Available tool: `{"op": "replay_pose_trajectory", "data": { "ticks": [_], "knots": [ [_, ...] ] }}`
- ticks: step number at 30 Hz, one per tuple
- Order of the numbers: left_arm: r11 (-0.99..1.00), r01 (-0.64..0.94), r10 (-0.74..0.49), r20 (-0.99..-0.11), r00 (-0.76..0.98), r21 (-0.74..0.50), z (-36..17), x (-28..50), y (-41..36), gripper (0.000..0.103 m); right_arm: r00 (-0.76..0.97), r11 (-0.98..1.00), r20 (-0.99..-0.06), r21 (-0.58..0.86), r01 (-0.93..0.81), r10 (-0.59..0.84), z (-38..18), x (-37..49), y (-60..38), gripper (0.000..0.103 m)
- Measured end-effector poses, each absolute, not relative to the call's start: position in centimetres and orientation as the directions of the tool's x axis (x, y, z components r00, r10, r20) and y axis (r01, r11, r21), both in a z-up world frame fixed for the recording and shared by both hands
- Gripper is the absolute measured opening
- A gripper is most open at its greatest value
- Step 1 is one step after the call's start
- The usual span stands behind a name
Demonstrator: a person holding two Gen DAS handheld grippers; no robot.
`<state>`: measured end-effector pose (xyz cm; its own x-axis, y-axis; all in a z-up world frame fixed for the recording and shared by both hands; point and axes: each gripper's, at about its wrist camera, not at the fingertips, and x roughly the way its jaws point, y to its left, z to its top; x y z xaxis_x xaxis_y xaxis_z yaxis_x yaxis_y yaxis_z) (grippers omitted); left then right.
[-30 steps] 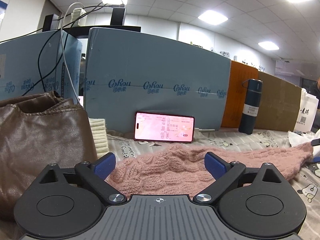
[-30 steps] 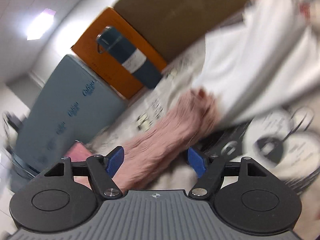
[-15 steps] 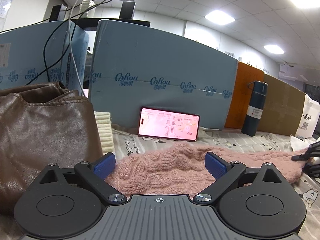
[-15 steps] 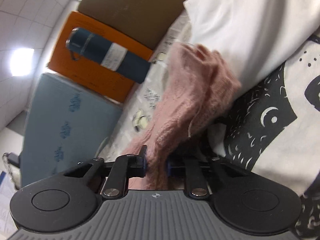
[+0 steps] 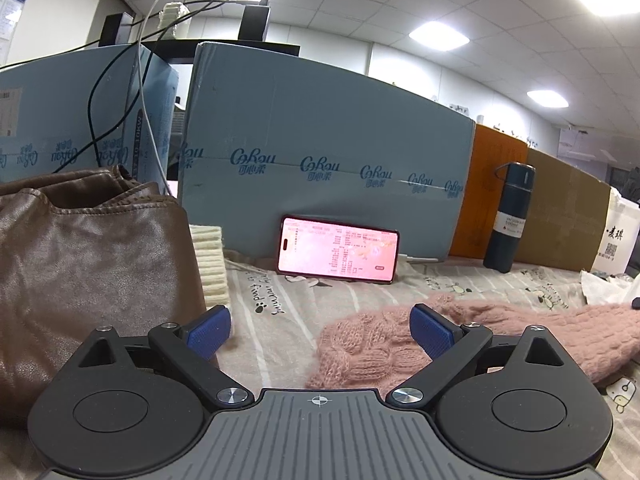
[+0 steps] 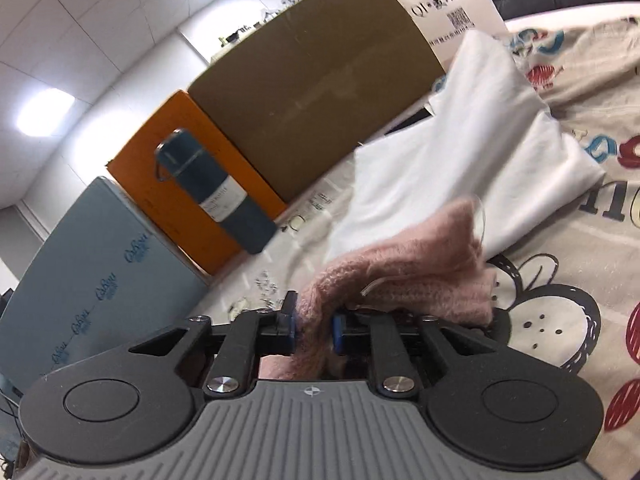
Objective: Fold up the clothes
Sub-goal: 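Lift the sweater edge with the right gripper and lay it down, opening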
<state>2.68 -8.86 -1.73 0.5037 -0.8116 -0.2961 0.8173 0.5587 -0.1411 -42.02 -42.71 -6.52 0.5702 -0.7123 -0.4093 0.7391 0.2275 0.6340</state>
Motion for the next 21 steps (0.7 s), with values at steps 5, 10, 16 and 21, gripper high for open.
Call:
{"op": "replay_pose_trajectory", "data": {
  "ticks": [5, 10, 16, 21],
  "knots": [
    [0.561, 0.815, -0.811, -0.294, 0.506, -0.147, -1.7, 2.8, -8.8, 0.098, 0.532, 0.144, -0.396, 0.685, 0.714, -0.749, -7.8, -43.4, -43.4, 0.026],
    [0.557, 0.818, -0.813, -0.294, 0.502, -0.143, -1.8, 2.7, -8.8, 0.098, 0.498, 0.325, -0.286, 0.484, 0.812, -0.819, -4.9, -40.9, -41.0, 0.019],
    [0.555, 0.82, -0.815, -0.293, 0.5, -0.143, -1.8, 2.7, -8.8, 0.098, 0.588, 0.567, -0.155, 0.162, 0.808, -0.794, -2.5, -35.2, -36.1, 0.016],
    [0.547, 0.824, -0.82, -0.289, 0.494, -0.147, -1.8, 2.7, -8.7, 0.098, 0.651, 0.689, -0.266, -0.075, 0.721, -0.711, -4.4, -30.6, -33.5, 0.016]
  ]
}}
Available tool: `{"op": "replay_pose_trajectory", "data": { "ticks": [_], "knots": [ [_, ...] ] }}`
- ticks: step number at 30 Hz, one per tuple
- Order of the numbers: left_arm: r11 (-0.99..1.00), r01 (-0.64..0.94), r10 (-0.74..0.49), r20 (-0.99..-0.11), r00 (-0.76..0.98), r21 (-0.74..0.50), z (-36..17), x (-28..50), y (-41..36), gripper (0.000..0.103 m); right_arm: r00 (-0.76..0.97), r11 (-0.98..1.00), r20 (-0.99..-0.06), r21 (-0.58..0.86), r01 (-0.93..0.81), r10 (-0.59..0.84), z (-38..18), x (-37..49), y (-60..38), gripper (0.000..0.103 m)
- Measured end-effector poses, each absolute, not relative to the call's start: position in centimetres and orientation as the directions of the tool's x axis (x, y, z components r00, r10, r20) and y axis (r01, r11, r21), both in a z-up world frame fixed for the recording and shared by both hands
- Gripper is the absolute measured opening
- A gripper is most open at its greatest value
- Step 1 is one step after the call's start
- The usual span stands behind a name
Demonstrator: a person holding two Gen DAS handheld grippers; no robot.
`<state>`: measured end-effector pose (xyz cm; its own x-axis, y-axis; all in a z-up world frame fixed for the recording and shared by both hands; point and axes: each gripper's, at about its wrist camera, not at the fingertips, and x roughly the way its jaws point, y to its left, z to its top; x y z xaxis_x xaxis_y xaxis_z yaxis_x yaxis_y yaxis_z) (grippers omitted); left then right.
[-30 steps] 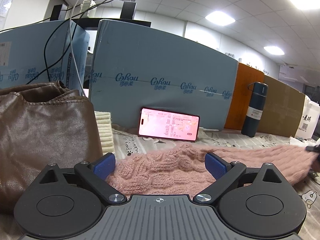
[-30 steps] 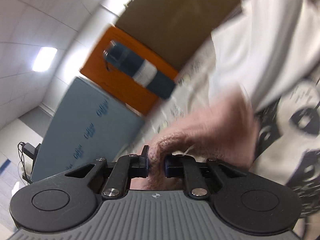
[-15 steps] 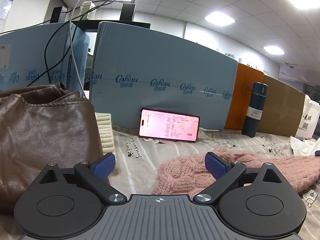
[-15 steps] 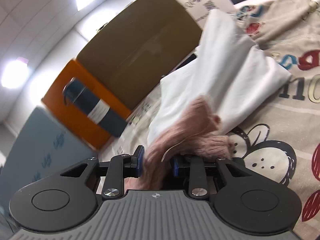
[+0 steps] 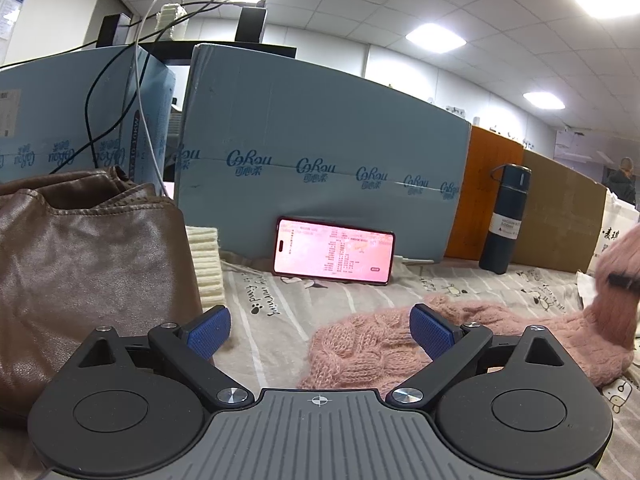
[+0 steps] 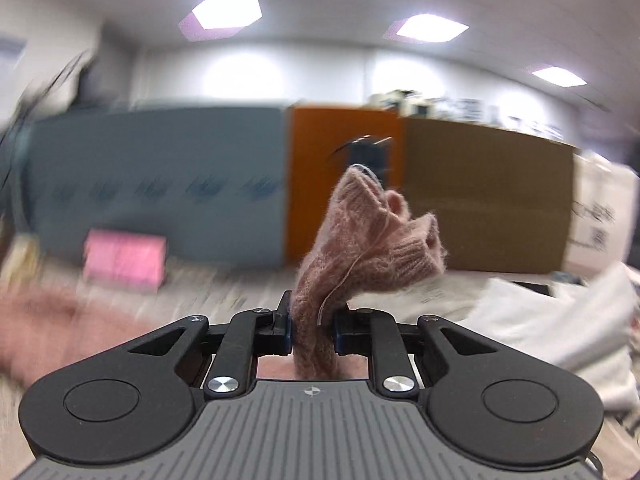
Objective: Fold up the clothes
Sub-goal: 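Lift the sweater edge with the right gripper and lay it down, opening, then grasp the pink sweater with the right gripper and lift it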
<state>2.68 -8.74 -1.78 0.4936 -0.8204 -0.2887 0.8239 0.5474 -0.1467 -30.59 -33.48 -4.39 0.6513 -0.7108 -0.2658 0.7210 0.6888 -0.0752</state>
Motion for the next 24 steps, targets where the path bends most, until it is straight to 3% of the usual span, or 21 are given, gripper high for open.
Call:
{"op": "replay_pose_trajectory", "data": {
  "ticks": [8, 11, 17, 24],
  "knots": [
    [0.541, 0.827, -0.825, -0.286, 0.488, -0.15, -1.8, 2.6, -8.7, 0.098, 0.665, 0.756, -0.359, -0.319, 0.571, -0.654, -6.8, -26.8, -30.4, 0.018],
    [0.54, 0.828, -0.825, -0.286, 0.487, -0.151, -1.7, 2.6, -8.7, 0.099, 0.69, 0.782, -0.367, -0.307, 0.543, -0.623, -7.2, -26.2, -30.1, 0.034],
    [0.538, 0.829, -0.825, -0.295, 0.482, -0.15, -1.8, 2.6, -8.8, 0.099, 0.776, 0.863, -0.395, -0.106, 0.493, -0.492, -6.5, -25.9, -30.1, 0.059],
    [0.536, 0.831, -0.825, -0.299, 0.479, -0.149, -1.9, 2.6, -8.9, 0.099, 0.823, 0.848, -0.463, 0.24, 0.473, -0.329, -6.6, -25.2, -32.5, 0.064]
  ]
}}
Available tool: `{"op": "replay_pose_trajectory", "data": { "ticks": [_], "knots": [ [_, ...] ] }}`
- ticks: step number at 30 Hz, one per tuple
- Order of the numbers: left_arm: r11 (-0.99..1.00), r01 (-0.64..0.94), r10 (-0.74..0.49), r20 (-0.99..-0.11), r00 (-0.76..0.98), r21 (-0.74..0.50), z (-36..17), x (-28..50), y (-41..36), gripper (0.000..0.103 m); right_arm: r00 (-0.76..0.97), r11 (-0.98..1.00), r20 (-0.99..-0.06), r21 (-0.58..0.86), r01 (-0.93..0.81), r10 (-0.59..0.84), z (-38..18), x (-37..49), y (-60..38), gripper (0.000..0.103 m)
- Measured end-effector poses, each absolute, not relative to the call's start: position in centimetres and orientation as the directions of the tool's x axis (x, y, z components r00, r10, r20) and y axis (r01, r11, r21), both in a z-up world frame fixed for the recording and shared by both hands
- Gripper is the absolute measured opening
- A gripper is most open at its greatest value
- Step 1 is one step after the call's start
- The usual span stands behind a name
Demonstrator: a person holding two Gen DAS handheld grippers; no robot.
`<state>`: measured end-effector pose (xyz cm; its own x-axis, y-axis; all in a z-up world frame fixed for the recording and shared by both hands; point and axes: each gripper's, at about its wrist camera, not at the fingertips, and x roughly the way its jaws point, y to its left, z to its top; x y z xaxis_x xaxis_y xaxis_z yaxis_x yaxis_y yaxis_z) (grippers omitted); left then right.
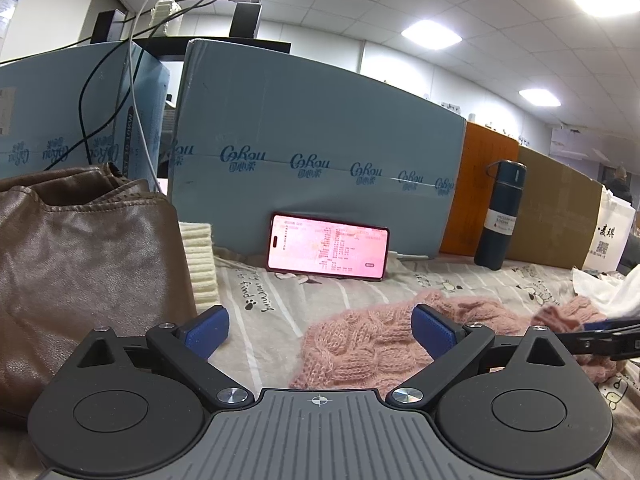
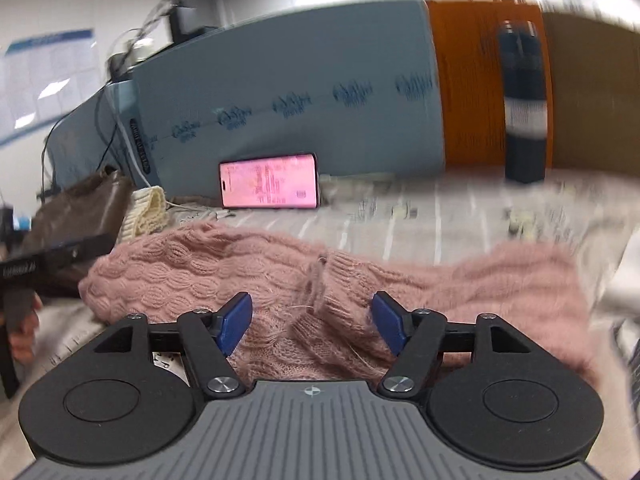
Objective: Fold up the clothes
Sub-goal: 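Grasp the pink sweater with the right gripper and lift it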
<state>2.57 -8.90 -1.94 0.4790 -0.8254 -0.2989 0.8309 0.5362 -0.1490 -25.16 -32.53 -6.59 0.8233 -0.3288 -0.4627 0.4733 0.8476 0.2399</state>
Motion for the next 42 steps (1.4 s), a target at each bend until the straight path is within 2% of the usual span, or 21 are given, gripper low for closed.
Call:
{"op": "replay_pose_trajectory", "data": {
  "ticks": [2, 4, 6, 8, 10, 12, 16, 17, 19, 22, 23, 31, 37, 42],
  "knots": [
    [0.536, 0.83, -0.826, -0.299, 0.478, -0.152, -2.0, 2.6, -8.9, 0.1, 0.844, 0.836, -0.428, 0.289, 0.467, -0.324, -6.3, -26.2, -32.8, 0.064],
    [0.533, 0.831, -0.828, -0.302, 0.473, -0.16, -2.0, 2.7, -8.9, 0.1, 0.877, 0.81, -0.344, 0.369, 0.455, -0.336, -5.5, -28.5, -33.2, 0.065],
    [0.526, 0.834, -0.832, -0.307, 0.463, -0.169, -2.0, 2.7, -8.9, 0.1, 0.862, 0.753, -0.262, 0.419, 0.507, -0.434, -5.0, -31.3, -33.4, 0.074],
    [0.514, 0.839, -0.838, -0.313, 0.448, -0.176, -2.0, 2.7, -9.0, 0.1, 0.79, 0.675, -0.238, 0.419, 0.608, -0.564, -4.9, -33.5, -33.6, 0.075],
    [0.509, 0.843, -0.84, -0.314, 0.443, -0.172, -2.0, 2.6, -9.1, 0.1, 0.706, 0.585, -0.254, 0.414, 0.697, -0.661, -5.2, -35.0, -34.1, 0.077],
    [0.51, 0.844, -0.839, -0.317, 0.443, -0.169, -2.1, 2.5, -9.1, 0.1, 0.642, 0.495, -0.315, 0.433, 0.753, -0.699, -6.0, -35.6, -35.1, 0.079],
    [0.515, 0.839, -0.835, -0.32, 0.447, -0.175, -2.1, 2.6, -9.2, 0.1, 0.62, 0.418, -0.441, 0.474, 0.775, -0.649, -8.2, -34.8, -37.0, 0.079],
    [0.516, 0.838, -0.835, -0.322, 0.447, -0.176, -2.1, 2.7, -9.2, 0.1, 0.623, 0.41, -0.462, 0.482, 0.774, -0.631, -8.7, -34.5, -37.4, 0.077],
    [0.515, 0.838, -0.835, -0.326, 0.444, -0.178, -2.2, 2.7, -9.2, 0.1, 0.614, 0.423, -0.472, 0.454, 0.784, -0.632, -9.0, -33.7, -37.2, 0.067],
    [0.509, 0.844, -0.836, -0.331, 0.437, -0.17, -2.2, 2.6, -9.3, 0.1, 0.635, 0.492, -0.444, 0.404, 0.771, -0.632, -8.6, -33.0, -36.2, 0.04],
    [0.504, 0.847, -0.838, -0.333, 0.433, -0.166, -2.3, 2.6, -9.4, 0.1, 0.663, 0.532, -0.417, 0.396, 0.749, -0.622, -8.4, -33.0, -35.7, 0.035],
    [0.5, 0.85, -0.838, -0.338, 0.428, -0.163, -2.3, 2.6, -9.5, 0.1, 0.783, 0.73, -0.203, 0.285, 0.621, -0.587, -4.3, -33.4, -32.4, 0.023],
    [0.487, 0.858, -0.849, -0.318, 0.421, -0.165, -2.2, 2.4, -9.2, 0.1, 0.678, 0.64, -0.187, 0.226, 0.734, -0.711, -2.7, -35.9, -33.7, 0.019],
    [0.457, 0.876, -0.862, -0.319, 0.394, -0.152, -2.2, 2.0, -9.6, 0.1, 0.532, 0.541, -0.224, 0.025, 0.841, -0.816, -3.2, -35.0, -34.6, 0.019]
  ]
}}
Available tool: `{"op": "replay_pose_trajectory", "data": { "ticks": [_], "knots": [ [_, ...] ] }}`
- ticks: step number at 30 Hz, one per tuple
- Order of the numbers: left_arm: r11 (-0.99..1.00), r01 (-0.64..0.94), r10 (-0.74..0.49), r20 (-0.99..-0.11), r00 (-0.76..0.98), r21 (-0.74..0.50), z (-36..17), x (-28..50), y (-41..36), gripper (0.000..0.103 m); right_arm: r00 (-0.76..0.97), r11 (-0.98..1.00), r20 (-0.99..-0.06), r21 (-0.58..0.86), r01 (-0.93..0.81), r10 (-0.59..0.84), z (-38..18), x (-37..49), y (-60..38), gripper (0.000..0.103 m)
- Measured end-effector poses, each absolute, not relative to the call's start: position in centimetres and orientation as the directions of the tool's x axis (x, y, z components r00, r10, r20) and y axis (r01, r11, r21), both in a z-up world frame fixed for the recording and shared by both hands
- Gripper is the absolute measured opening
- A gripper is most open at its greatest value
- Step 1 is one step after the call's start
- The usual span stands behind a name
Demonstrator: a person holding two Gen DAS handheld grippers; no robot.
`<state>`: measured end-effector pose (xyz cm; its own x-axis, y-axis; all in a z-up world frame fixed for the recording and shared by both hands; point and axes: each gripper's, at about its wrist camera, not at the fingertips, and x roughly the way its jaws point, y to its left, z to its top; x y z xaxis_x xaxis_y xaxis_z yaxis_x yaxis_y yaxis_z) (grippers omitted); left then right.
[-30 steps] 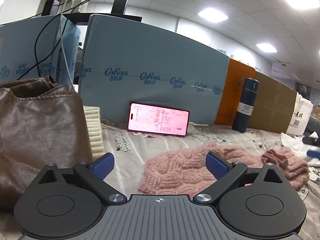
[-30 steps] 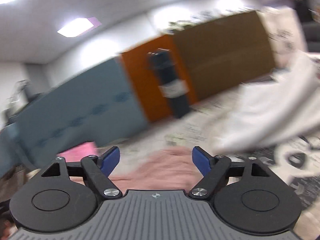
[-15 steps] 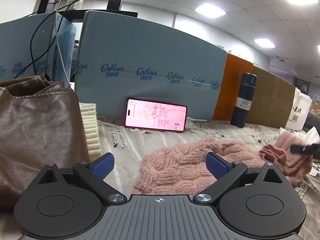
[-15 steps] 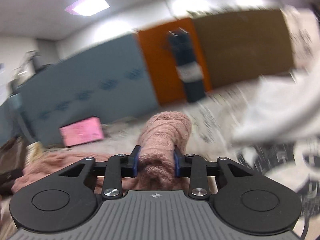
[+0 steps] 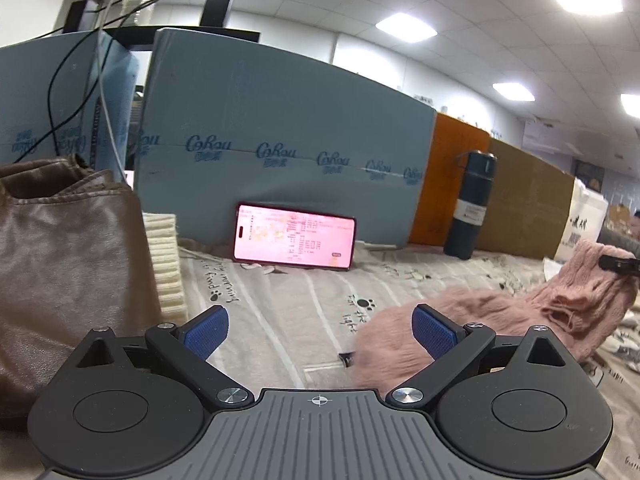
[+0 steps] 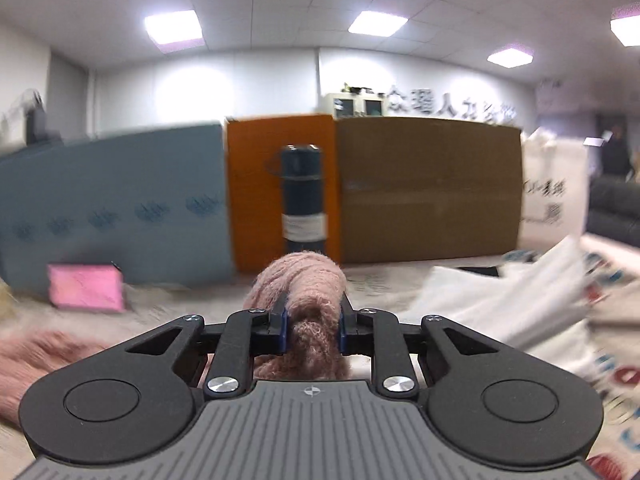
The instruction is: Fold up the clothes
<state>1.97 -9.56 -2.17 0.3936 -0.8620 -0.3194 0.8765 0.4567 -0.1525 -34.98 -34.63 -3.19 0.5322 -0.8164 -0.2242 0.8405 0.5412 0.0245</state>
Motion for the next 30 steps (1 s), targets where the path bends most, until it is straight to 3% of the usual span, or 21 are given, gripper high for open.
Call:
{"op": "replay_pose_trajectory", "data": {
  "ticks": [2, 6, 11, 13, 16, 19, 22, 25, 28, 30],
  "knots": [
    [0.46, 0.875, -0.86, -0.323, 0.396, -0.15, -2.2, 1.9, -9.6, 0.101, 0.524, 0.543, -0.223, -0.025, 0.84, -0.822, -3.1, -33.9, -34.2, 0.019],
    [0.467, 0.869, -0.859, -0.317, 0.403, -0.164, -2.2, 2.1, -9.5, 0.101, 0.611, 0.621, -0.113, -0.143, 0.771, -0.784, -2.1, -30.5, -30.4, 0.02],
    [0.452, 0.871, -0.874, -0.293, 0.388, -0.194, -1.9, 2.2, -9.1, 0.101, 0.698, 0.64, -0.01, -0.408, 0.651, -0.716, -2.4, -24.1, -24.3, 0.02],
    [0.43, 0.871, -0.891, -0.271, 0.365, -0.238, -1.8, 2.4, -8.7, 0.101, 0.747, 0.659, -0.009, -0.479, 0.58, -0.665, -3.1, -22.1, -21.9, 0.02],
    [0.389, 0.856, -0.917, -0.228, 0.326, -0.341, -1.4, 3.0, -7.9, 0.101, 0.815, 0.746, -0.063, -0.448, 0.492, -0.576, -3.3, -20.2, -20.1, 0.02],
    [0.327, 0.829, -0.945, -0.179, 0.274, -0.454, -1.0, 3.4, -7.2, 0.101, 0.862, 0.841, -0.138, -0.34, 0.421, -0.488, -3.3, -18.7, -19.8, 0.02],
    [0.25, 0.783, -0.968, -0.144, 0.204, -0.57, -1.0, 3.9, -7.0, 0.101, 0.888, 0.924, -0.254, -0.123, 0.362, -0.382, -3.6, -17.5, -21.8, 0.021],
    [0.183, 0.722, -0.983, -0.114, 0.144, -0.667, -1.1, 4.2, -7.2, 0.101, 0.912, 0.953, -0.325, 0.084, 0.292, -0.25, -3.8, -17.3, -23.8, 0.03],
    [0.135, 0.667, -0.991, -0.094, 0.097, -0.733, -1.5, 4.2, -7.7, 0.101, 0.94, 0.944, -0.322, 0.261, 0.203, -0.113, -3.5, -18.1, -25.2, 0.052],
    [0.122, 0.636, -0.993, -0.093, 0.079, -0.762, -1.8, 4.1, -8.0, 0.101, 0.954, 0.92, -0.298, 0.366, 0.139, -0.025, -3.2, -18.9, -26.0, 0.075]
  ]
}}
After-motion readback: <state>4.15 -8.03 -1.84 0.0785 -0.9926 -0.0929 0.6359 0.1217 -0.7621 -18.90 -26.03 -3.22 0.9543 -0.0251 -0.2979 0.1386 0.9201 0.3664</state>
